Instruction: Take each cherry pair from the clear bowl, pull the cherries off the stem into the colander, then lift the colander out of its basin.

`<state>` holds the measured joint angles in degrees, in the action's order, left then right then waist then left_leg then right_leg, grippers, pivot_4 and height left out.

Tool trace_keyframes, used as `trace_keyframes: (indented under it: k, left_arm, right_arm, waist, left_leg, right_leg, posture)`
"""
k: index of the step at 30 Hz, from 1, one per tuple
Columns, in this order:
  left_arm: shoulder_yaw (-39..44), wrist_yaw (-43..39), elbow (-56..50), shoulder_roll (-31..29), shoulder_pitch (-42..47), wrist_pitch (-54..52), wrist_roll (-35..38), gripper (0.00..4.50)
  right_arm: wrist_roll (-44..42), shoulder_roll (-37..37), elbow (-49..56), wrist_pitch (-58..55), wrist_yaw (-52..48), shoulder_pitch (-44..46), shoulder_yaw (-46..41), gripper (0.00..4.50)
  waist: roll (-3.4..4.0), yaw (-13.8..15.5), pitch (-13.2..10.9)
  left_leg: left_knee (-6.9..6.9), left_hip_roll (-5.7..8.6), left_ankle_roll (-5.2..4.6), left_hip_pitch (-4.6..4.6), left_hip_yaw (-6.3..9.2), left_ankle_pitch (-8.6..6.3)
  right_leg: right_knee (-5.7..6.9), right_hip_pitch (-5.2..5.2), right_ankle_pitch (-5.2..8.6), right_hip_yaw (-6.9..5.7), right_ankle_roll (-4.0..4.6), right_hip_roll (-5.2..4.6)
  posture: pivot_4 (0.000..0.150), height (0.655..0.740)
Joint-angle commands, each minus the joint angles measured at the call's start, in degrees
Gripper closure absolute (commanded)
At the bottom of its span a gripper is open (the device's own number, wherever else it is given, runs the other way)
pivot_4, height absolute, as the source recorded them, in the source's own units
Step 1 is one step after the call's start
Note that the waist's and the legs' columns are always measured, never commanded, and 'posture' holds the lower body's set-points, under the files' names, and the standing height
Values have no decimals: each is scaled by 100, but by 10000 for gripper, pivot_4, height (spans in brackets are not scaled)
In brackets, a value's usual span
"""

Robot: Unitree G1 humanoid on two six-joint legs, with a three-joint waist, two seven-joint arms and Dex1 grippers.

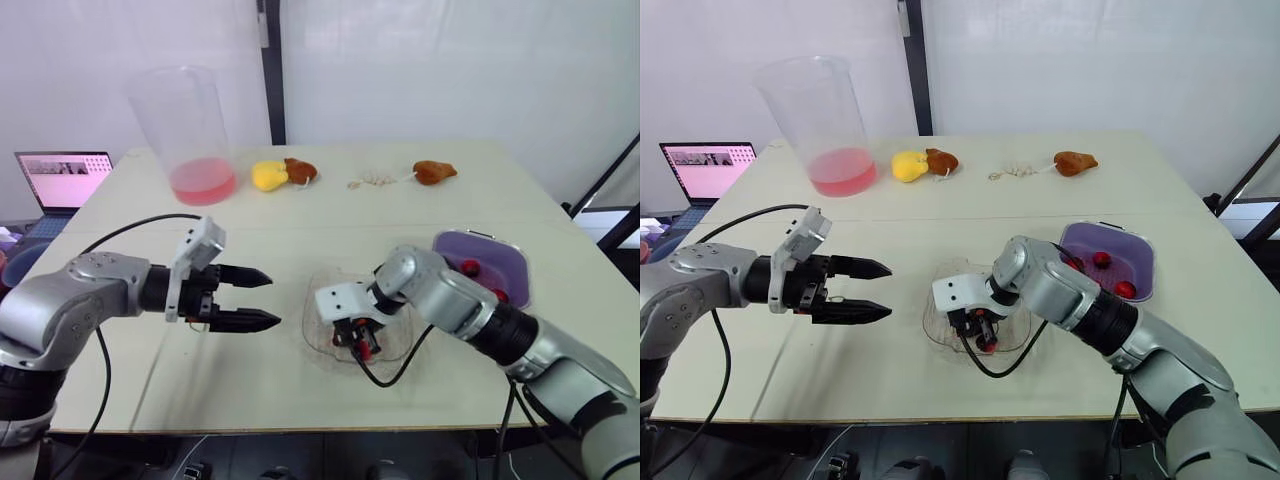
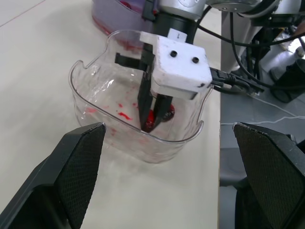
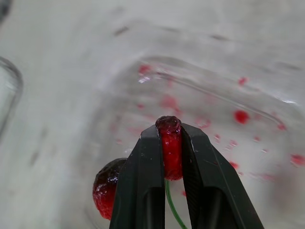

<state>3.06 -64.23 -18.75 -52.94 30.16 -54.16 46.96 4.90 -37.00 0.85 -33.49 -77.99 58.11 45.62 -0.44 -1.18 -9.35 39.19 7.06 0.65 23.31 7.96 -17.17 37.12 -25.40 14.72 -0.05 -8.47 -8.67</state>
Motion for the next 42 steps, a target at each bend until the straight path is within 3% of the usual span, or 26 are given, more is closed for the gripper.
trace_keyframes:
  k: [1, 5, 9, 14, 15, 17, 21, 30, 37, 42]
  left_arm:
    - [60, -63, -22, -23, 174, 82, 36, 0]
    - [95, -75, -5, -2, 200, 33, 92, 0]
    - [124, -27, -27, 5, 166, -90, 155, 0]
    - [96, -4, -27, 13, 190, -91, 188, 0]
    - [87, -4, -20, 17, 201, -88, 192, 0]
    - [83, -9, 15, 52, 238, -68, 210, 0]
    - [61, -74, 72, 121, 292, -6, 203, 0]
    - [-166, -233, 213, 229, 393, 182, -18, 0]
    - [-266, -316, 293, 247, 465, 273, -122, 0]
    - [-332, -394, 298, 205, 452, 374, -246, 0]
  right_arm:
    - [312, 98, -236, 919, -103, 250, -50, 42333]
    - [582, 223, -555, 1736, -161, 306, -81, 42333]
    - [843, 455, -805, 1830, -17, 433, -227, 26253]
    - [706, 319, -278, 1553, -342, 376, -590, 2151]
    - [702, 246, -101, 1483, -389, 337, -676, 371]
    - [562, 75, 403, 1070, -534, 229, -922, 371]
    - [210, -52, 1323, -777, -533, -48, -1375, 371]
    - [-234, -223, 2531, -4931, 532, -130, -1155, 371]
    - [-753, -163, 2577, -5574, 1586, -173, -917, 371]
    - [-1028, -201, 2457, -5225, 2107, -407, -709, 371]
  waist:
    - [0, -4, 0]
    - [0, -7, 0]
    - [0, -22, 0]
    - [0, -19, 0]
    - [1, -17, -1]
    - [1, -3, -1]
    - [1, 6, -1]
    - [1, 23, 0]
    - [1, 16, 0]
    - [1, 19, 0]
  left_leg:
    - [0, 0, 0, 0, 0, 0]
    - [0, 0, 0, 0, 0, 0]
    - [0, 0, 3, -1, 1, 1]
    - [-1, 0, 3, 0, 4, 2]
    - [-1, 0, 3, 0, 5, 2]
    - [-1, 0, 3, 0, 5, 2]
    - [-1, 1, 3, 0, 6, 2]
    - [-1, 1, 3, 1, 6, 1]
    - [-1, 2, 3, 1, 4, 2]
    - [-1, 2, 3, 1, 4, 2]
  right_leg:
    - [0, 0, 0, 0, 0, 0]
    - [0, 0, 0, -1, 0, 1]
    - [1, -1, 0, -1, 0, 2]
    - [1, 0, 0, -1, 0, 2]
    - [2, -1, 0, -1, 0, 2]
    - [2, -1, 0, -1, 0, 2]
    - [2, 2, 0, -1, 0, 2]
    - [2, 2, 0, 0, 1, -1]
    - [2, 1, 0, 1, 1, -4]
    - [2, 1, 0, 0, 1, -4]
  posture:
    - [1500, 7400]
    - [1500, 7400]
    - [1500, 7400]
    - [1500, 7400]
    - [1500, 7400]
    - [1500, 7400]
    - [1500, 7400]
    - [1500, 7400]
    - [1500, 7400]
    - [1500, 7400]
